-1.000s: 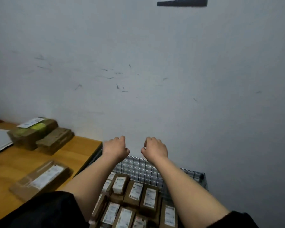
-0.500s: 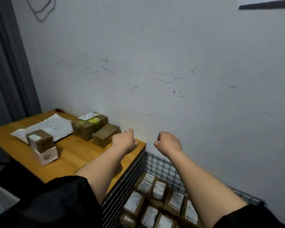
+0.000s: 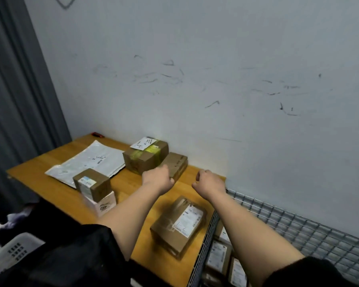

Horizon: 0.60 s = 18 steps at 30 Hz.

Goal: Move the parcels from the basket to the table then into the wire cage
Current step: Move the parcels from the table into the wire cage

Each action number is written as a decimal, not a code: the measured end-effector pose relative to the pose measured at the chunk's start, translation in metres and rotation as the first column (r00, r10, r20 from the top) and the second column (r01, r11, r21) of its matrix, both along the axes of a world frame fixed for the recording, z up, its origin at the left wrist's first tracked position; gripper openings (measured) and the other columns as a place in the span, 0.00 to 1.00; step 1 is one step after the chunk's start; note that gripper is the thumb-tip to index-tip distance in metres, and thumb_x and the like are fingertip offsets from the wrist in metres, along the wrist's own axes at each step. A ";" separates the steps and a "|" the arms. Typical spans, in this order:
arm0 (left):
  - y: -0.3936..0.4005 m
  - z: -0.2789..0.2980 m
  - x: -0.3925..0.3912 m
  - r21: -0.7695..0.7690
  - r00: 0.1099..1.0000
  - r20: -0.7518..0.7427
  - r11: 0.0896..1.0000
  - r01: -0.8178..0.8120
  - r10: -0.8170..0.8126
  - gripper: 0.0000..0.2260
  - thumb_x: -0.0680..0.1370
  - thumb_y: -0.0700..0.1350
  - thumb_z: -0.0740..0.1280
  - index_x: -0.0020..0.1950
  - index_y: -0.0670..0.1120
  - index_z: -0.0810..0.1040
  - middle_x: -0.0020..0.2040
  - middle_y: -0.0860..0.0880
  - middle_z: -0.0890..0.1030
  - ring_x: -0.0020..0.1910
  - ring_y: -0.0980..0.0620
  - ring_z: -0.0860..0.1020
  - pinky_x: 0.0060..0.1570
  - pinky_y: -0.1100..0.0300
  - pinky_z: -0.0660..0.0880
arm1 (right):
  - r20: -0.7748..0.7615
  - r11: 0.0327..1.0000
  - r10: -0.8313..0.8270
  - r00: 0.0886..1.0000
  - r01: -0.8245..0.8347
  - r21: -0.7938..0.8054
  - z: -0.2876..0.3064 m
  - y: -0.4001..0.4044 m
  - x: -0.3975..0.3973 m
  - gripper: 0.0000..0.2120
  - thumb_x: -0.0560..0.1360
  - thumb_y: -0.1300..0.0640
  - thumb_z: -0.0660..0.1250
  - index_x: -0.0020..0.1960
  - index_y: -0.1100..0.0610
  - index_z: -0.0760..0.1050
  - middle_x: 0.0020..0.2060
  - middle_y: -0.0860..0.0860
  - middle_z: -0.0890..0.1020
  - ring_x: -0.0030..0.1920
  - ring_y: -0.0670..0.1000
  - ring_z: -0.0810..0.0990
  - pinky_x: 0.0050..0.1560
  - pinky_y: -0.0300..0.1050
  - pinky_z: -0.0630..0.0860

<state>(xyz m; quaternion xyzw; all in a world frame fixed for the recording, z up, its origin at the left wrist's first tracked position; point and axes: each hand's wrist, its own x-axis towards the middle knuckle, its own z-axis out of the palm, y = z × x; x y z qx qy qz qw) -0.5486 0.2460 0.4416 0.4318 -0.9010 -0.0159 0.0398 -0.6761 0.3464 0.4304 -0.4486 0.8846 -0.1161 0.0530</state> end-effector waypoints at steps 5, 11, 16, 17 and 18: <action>-0.039 -0.009 0.006 0.015 1.000 0.012 1.000 -0.015 0.014 0.15 0.78 0.54 0.59 0.60 0.47 0.71 0.55 0.46 0.79 0.53 0.45 0.78 0.45 0.55 0.73 | 0.007 1.000 0.013 1.000 -0.014 0.016 -0.008 -0.046 0.002 0.18 0.76 0.50 0.61 0.63 0.56 0.72 0.62 0.56 0.76 0.61 0.59 0.76 0.55 0.49 0.75; -0.077 -0.012 0.002 0.040 0.998 0.001 0.997 -0.064 0.064 0.14 0.78 0.54 0.59 0.59 0.47 0.71 0.54 0.46 0.79 0.52 0.45 0.78 0.47 0.54 0.76 | 0.017 0.999 0.029 0.999 -0.029 0.024 -0.015 -0.086 -0.014 0.18 0.77 0.49 0.60 0.64 0.56 0.71 0.61 0.56 0.75 0.61 0.59 0.75 0.53 0.48 0.74; -0.105 -0.020 0.004 0.072 0.996 0.017 0.994 -0.083 0.082 0.14 0.78 0.54 0.59 0.59 0.47 0.71 0.55 0.47 0.79 0.52 0.45 0.78 0.46 0.54 0.75 | 0.038 1.000 0.011 0.999 -0.012 0.021 -0.020 -0.112 -0.025 0.19 0.78 0.49 0.59 0.65 0.56 0.71 0.61 0.55 0.76 0.60 0.58 0.76 0.53 0.50 0.74; -0.113 -0.021 0.004 0.081 0.996 0.022 0.993 -0.084 0.083 0.15 0.78 0.54 0.59 0.60 0.47 0.71 0.55 0.46 0.79 0.53 0.45 0.78 0.47 0.54 0.75 | 0.037 1.000 0.010 0.999 -0.011 0.026 -0.021 -0.119 -0.025 0.19 0.78 0.48 0.59 0.65 0.56 0.71 0.61 0.55 0.76 0.60 0.58 0.76 0.53 0.50 0.75; -0.119 -0.022 0.004 0.088 0.996 0.023 0.992 -0.087 0.085 0.15 0.78 0.54 0.59 0.60 0.47 0.71 0.56 0.46 0.79 0.53 0.45 0.78 0.47 0.54 0.76 | 0.033 1.000 0.008 0.999 -0.009 0.029 -0.022 -0.124 -0.024 0.19 0.78 0.48 0.60 0.65 0.56 0.71 0.61 0.55 0.76 0.60 0.58 0.76 0.52 0.50 0.75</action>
